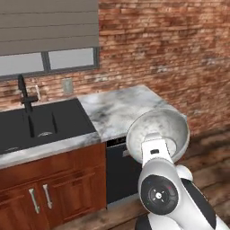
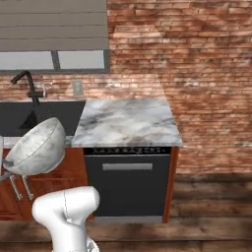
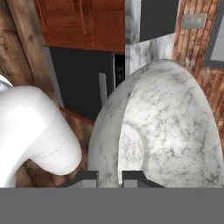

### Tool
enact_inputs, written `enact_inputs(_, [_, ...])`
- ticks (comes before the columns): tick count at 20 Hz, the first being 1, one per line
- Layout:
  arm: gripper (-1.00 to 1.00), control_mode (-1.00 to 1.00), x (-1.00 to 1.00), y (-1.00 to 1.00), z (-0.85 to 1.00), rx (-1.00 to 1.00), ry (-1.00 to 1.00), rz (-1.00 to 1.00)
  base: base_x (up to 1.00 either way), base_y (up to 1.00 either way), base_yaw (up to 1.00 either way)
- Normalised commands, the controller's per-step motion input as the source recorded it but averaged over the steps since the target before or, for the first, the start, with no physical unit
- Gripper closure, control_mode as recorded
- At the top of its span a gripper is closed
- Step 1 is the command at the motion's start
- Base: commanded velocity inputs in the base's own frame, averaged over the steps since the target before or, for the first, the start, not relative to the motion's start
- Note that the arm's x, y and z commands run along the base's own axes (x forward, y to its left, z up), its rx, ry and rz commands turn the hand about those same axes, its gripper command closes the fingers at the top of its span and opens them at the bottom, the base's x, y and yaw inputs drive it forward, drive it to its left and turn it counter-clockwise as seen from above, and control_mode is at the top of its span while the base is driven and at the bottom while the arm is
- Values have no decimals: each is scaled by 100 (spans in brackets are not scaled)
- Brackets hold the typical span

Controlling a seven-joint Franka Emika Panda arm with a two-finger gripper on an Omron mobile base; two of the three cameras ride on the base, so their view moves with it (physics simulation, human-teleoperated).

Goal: Move the bowls from the cabinet to the plates on the dining table.

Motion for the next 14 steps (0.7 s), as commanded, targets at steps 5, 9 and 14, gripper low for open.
enact_inputs(5, [100, 100, 0, 0, 0, 0, 0, 0, -35, -12, -68])
enact_inputs(9, [100, 100, 0, 0, 0, 0, 0, 0, -30, -8, -68])
enact_inputs(14, [100, 100, 0, 0, 0, 0, 0, 0, -9, -10, -63])
